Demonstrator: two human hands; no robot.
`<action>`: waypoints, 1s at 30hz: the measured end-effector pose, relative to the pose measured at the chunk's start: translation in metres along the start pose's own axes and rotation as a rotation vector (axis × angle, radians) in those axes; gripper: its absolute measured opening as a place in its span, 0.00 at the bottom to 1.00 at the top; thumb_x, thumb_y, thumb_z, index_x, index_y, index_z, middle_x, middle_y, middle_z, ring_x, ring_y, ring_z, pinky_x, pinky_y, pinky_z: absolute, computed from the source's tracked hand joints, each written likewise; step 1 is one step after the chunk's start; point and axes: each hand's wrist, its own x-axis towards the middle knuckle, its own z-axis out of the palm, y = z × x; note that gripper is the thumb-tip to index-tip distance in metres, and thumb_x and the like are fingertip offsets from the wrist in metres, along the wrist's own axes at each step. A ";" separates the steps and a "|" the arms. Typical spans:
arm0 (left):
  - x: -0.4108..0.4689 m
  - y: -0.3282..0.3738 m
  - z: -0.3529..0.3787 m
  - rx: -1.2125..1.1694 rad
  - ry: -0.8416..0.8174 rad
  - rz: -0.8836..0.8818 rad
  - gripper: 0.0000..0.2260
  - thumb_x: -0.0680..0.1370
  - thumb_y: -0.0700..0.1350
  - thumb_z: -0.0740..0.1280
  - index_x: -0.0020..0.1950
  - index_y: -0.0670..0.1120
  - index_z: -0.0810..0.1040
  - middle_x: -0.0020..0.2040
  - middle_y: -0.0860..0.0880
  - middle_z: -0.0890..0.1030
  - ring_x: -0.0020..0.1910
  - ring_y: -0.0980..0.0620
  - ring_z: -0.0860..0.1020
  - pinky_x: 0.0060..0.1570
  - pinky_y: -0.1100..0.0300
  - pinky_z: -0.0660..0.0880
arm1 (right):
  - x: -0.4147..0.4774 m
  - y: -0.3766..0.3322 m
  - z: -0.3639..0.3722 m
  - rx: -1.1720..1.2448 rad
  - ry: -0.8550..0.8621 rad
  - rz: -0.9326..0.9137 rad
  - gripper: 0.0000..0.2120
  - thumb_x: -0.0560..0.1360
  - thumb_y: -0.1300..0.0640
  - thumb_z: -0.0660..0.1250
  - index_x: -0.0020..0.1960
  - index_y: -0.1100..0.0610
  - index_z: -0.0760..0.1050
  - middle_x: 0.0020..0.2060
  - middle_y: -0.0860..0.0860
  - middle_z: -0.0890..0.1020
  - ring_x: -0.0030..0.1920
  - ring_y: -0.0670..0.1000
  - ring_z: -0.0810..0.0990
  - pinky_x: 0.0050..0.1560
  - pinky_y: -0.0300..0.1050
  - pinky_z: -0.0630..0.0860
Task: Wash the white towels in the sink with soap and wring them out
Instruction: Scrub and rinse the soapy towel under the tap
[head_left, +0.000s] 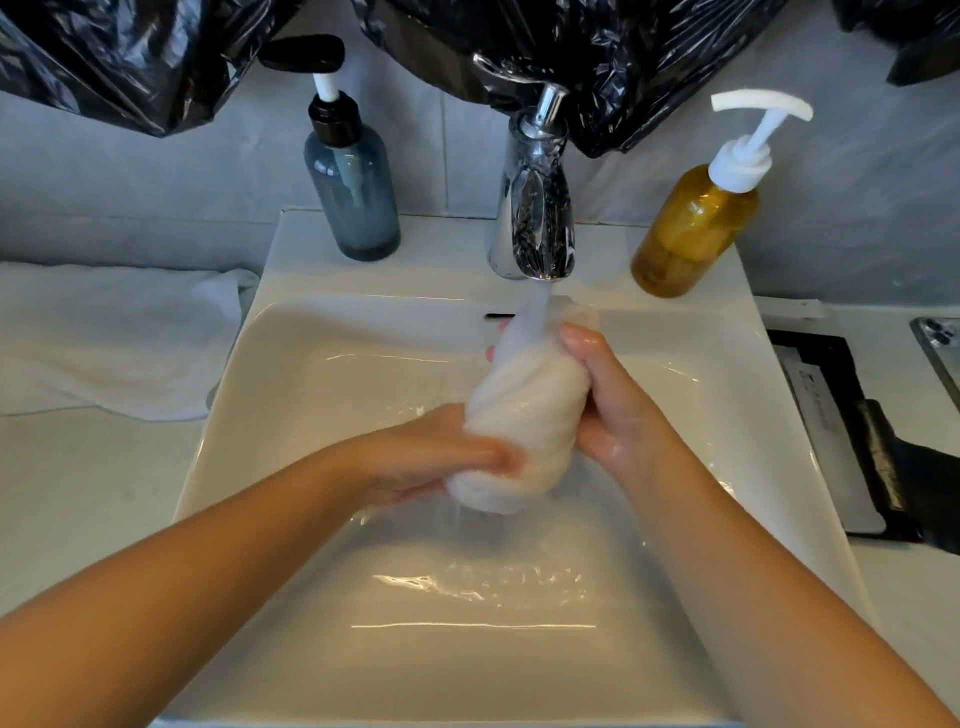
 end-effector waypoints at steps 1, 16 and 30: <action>-0.003 0.007 0.002 0.175 0.100 0.027 0.32 0.59 0.54 0.74 0.62 0.49 0.76 0.53 0.46 0.84 0.51 0.48 0.83 0.51 0.53 0.80 | -0.003 0.001 0.000 -0.013 0.089 -0.024 0.25 0.71 0.50 0.74 0.64 0.60 0.76 0.57 0.59 0.83 0.56 0.54 0.83 0.55 0.49 0.81; -0.002 0.006 0.000 0.386 0.250 0.119 0.29 0.59 0.50 0.75 0.60 0.52 0.76 0.51 0.46 0.83 0.50 0.48 0.82 0.49 0.50 0.79 | -0.007 0.014 0.018 -0.113 0.236 -0.237 0.20 0.61 0.53 0.73 0.52 0.57 0.80 0.50 0.64 0.83 0.53 0.63 0.83 0.53 0.59 0.80; 0.011 -0.002 0.002 -0.214 -0.174 0.065 0.35 0.65 0.41 0.73 0.71 0.42 0.69 0.57 0.37 0.79 0.55 0.37 0.80 0.45 0.48 0.81 | 0.016 -0.009 0.019 0.002 -0.114 -0.146 0.36 0.50 0.51 0.81 0.52 0.65 0.71 0.38 0.60 0.80 0.37 0.56 0.82 0.36 0.44 0.79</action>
